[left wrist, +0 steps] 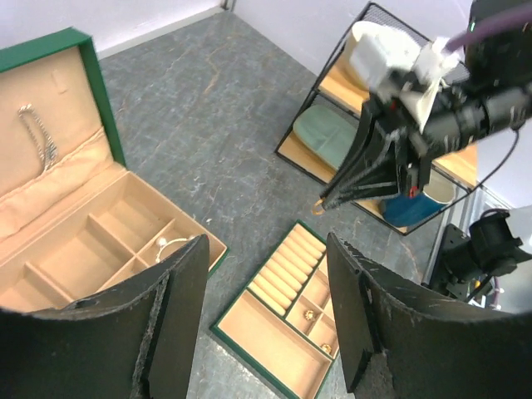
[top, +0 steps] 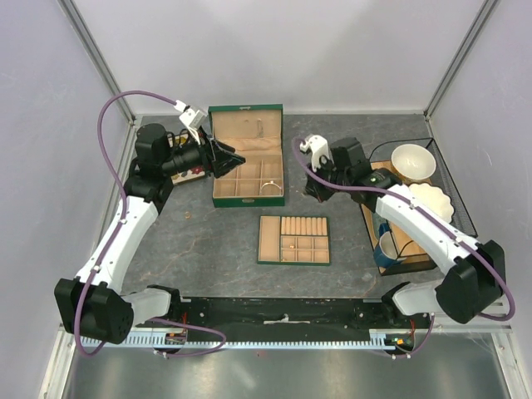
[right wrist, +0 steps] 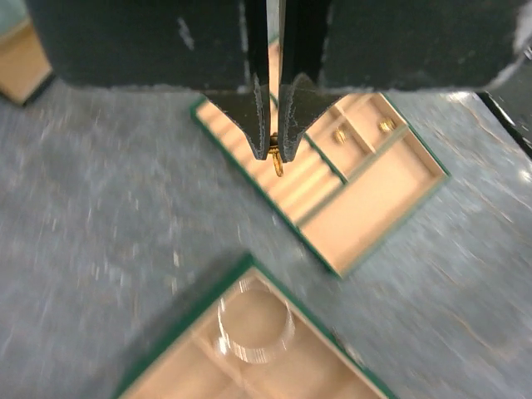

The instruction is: Organize the mixed jewelry

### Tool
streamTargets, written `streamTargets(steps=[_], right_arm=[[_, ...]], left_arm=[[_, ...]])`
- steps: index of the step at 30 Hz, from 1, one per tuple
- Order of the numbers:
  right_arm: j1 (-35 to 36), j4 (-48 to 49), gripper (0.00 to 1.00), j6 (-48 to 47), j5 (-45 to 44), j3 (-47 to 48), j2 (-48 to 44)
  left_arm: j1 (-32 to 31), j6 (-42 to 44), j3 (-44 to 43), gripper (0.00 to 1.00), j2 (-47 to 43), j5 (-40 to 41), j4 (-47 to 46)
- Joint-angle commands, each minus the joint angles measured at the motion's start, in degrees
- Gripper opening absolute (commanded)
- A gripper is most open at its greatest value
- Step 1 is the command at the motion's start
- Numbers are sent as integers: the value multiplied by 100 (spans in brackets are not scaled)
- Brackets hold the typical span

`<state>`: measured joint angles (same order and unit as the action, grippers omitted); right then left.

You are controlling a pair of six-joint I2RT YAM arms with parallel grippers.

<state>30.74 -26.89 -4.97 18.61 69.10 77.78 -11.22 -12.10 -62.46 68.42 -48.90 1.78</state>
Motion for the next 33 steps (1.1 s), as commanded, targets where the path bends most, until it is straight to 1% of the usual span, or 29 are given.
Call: streamTargets(steps=[1, 2, 3, 7, 10, 13, 16, 22, 33], right_arm=[[55, -281, 0, 22, -1130, -590, -263], [63, -299, 0, 57, -1384, -782, -289], [55, -299, 0, 66, -1456, -880, -377], [64, -203, 0, 268, -1624, -1302, -605], [55, 95, 0, 478, -1712, -1653, -869], [63, 272, 0, 690, -1790, -1890, -1010], [46, 369, 0, 875, -1956, -1953, -844], [-24, 571, 0, 1297, -1870, -2050, -510], [-182, 580, 0, 1604, -1545, -1979, 273]], left_arm=[[59, 119, 23, 65, -136, 609, 330], [59, 198, -3, 65, -136, 749, 384], [59, 234, -12, 65, -119, 794, 454], [59, 296, 5, 65, -154, 1242, 691], [59, 252, 128, 64, -215, 1768, 701], [59, 199, 277, 63, -268, 2111, 683], [59, 199, 392, 63, -294, 2419, 666], [68, 217, 515, 62, -382, 2886, 613], [59, 287, 586, 62, -304, 3150, 622]])
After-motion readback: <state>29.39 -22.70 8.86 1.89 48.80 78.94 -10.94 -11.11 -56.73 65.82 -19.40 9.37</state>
